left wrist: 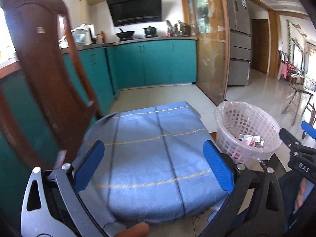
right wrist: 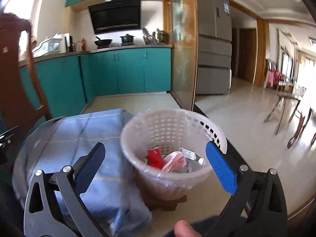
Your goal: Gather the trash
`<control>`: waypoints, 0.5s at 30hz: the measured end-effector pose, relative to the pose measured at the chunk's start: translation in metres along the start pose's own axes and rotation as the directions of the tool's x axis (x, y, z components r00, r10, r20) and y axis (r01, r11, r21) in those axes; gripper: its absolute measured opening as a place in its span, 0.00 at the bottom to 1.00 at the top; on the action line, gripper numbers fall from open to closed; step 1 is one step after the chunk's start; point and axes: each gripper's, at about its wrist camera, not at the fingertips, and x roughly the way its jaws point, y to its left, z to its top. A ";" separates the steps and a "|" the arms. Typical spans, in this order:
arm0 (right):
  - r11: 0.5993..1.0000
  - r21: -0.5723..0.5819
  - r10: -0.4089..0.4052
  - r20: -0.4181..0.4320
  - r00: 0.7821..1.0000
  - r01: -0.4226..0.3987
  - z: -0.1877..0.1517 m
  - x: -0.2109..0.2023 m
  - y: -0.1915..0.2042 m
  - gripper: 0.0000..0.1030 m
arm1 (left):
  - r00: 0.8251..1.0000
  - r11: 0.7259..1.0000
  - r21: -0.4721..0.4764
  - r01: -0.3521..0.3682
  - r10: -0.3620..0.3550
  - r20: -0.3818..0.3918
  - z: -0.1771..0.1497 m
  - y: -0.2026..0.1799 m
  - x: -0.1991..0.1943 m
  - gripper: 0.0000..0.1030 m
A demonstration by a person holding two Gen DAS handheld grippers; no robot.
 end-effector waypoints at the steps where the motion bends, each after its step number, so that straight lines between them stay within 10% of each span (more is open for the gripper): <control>1: 1.000 -0.016 -0.010 0.014 1.000 0.010 0.003 -0.012 0.005 0.97 | 1.000 1.000 -0.012 -0.004 0.004 0.007 -0.002 0.006 -0.011 0.97; 15: 0.995 -0.102 0.030 0.077 0.997 -0.022 0.017 -0.070 0.040 0.97 | 0.992 0.997 -0.068 -0.043 0.051 0.119 -0.002 0.045 -0.088 0.97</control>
